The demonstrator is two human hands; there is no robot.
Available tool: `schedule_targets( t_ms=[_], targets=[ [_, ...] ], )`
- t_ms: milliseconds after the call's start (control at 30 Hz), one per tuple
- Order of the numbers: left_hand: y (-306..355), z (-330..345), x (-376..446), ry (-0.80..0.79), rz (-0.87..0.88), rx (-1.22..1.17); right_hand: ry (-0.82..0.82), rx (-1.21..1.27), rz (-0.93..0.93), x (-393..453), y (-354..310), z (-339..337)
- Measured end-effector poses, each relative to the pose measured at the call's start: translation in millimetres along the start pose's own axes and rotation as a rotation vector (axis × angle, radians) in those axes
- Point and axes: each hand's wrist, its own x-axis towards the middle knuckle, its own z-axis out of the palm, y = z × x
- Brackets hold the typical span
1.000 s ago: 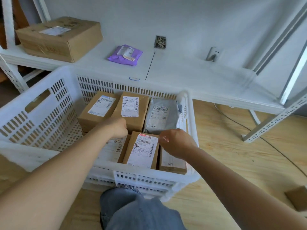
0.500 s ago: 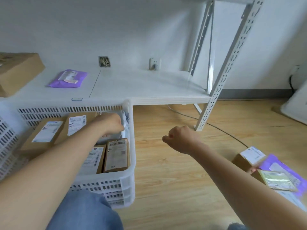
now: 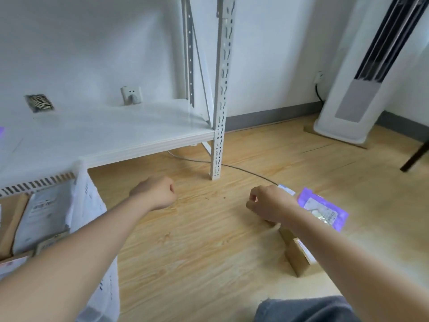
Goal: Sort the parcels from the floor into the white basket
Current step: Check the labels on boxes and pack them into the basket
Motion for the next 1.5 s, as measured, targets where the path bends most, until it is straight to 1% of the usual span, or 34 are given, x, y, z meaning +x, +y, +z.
schedule_targets(
  t_ms=[133, 267, 433, 600, 833, 1000, 1233, 1367, 1433, 1500],
  targets=[
    [46.6, 26.9, 25.2, -0.032, 0.036, -0.019, -0.04, 0.021, 0.124, 12.3, 59.0, 3.5],
    [90.8, 51.8, 55.1, -0.034, 0.041, -0.054, -0.03, 0.075, 0.202, 36.4, 106.7, 14.2],
    [138.7, 84.0, 94.6, -0.05, 0.075, -0.063, -0.021, 0.196, 0.265, 71.8, 149.8, 32.5],
    [171.3, 122.1, 130.5, -0.104, 0.093, -0.07, -0.032, 0.353, 0.308, 109.6, 182.7, 57.5],
    [197.5, 184.8, 171.4, -0.213, 0.049, -0.176, -0.026, 0.505, 0.383, 152.1, 216.4, 104.8],
    [217.7, 216.8, 207.2, -0.25, 0.073, -0.176, -0.029, 0.629, 0.439, 177.9, 233.7, 128.2],
    [251.2, 253.2, 247.1, -0.371, 0.132, -0.182, -0.135, 0.751, 0.487, 210.2, 240.9, 149.8],
    [266.7, 270.8, 258.6, -0.48, 0.148, -0.226, -0.186, 0.916, 0.517, 219.8, 241.0, 158.2],
    [272.1, 277.6, 261.0, -0.52, 0.163, -0.24, -0.189, 1.082, 0.525, 222.9, 238.2, 162.4],
    [272.5, 284.1, 259.5, -0.544, 0.168, -0.325, -0.163, 1.222, 0.533, 224.4, 233.9, 168.1]
  ],
)
